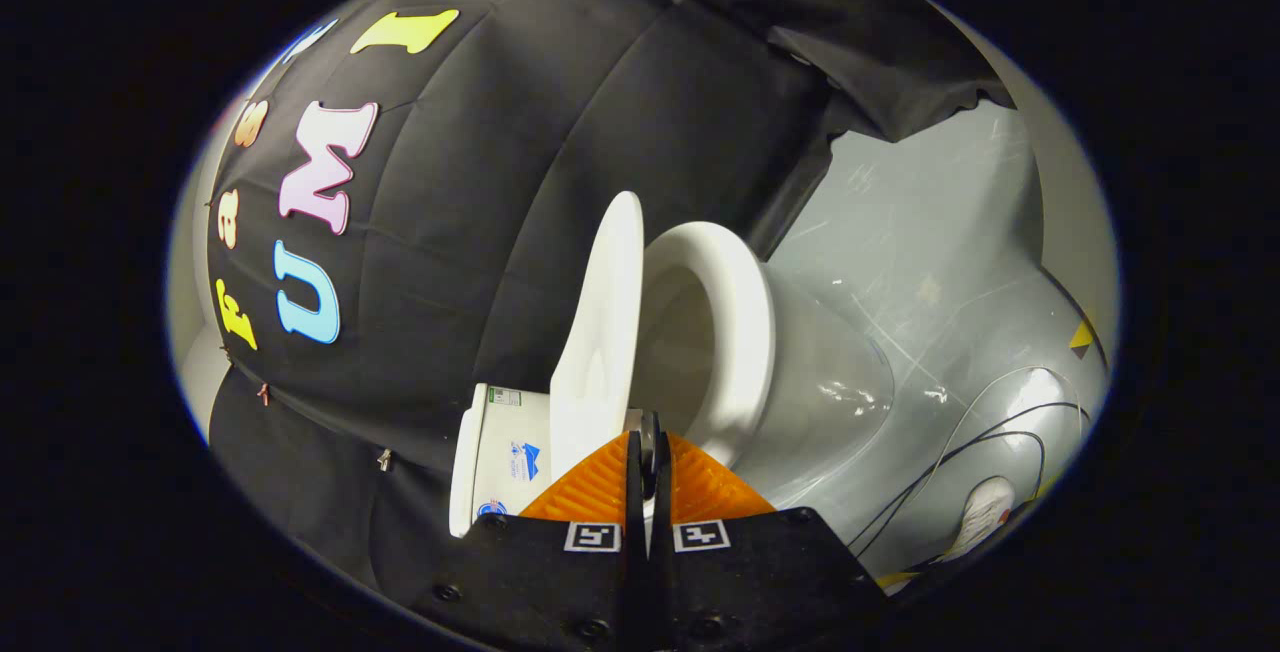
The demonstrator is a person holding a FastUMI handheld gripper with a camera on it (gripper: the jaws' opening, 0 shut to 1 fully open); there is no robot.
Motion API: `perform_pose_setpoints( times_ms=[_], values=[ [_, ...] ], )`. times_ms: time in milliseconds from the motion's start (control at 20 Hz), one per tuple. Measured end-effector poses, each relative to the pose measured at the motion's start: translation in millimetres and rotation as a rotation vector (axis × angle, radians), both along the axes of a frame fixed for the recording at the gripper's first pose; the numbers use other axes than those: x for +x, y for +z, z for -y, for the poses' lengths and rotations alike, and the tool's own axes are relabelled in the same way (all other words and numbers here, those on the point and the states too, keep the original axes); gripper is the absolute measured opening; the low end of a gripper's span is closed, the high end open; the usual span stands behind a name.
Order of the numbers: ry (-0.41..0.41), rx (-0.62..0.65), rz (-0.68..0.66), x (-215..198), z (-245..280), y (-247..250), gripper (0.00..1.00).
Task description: Open the toilet lid.
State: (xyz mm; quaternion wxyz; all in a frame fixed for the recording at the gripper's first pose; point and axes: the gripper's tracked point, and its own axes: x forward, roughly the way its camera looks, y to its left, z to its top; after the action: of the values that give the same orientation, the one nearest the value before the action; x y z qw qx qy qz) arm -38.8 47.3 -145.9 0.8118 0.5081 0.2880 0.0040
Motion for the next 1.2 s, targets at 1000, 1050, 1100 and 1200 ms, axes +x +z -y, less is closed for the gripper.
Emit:
perform_pose_setpoints(
  times_ms=[1000, 1050, 1100, 1200],
  values=[
    [0.045, -0.358, 0.068, 12.5, -71.1, 125.8, 0.05],
    [0.05, -0.38, 0.068, 13.5, -75.4, 129.4, 0.05],
    [0.056, -0.401, 0.069, 14.6, -80.0, 134.2, 0.05],
    [0.066, -0.424, 0.077, 14.8, -87.8, 145.3, 0.05]
  ],
)
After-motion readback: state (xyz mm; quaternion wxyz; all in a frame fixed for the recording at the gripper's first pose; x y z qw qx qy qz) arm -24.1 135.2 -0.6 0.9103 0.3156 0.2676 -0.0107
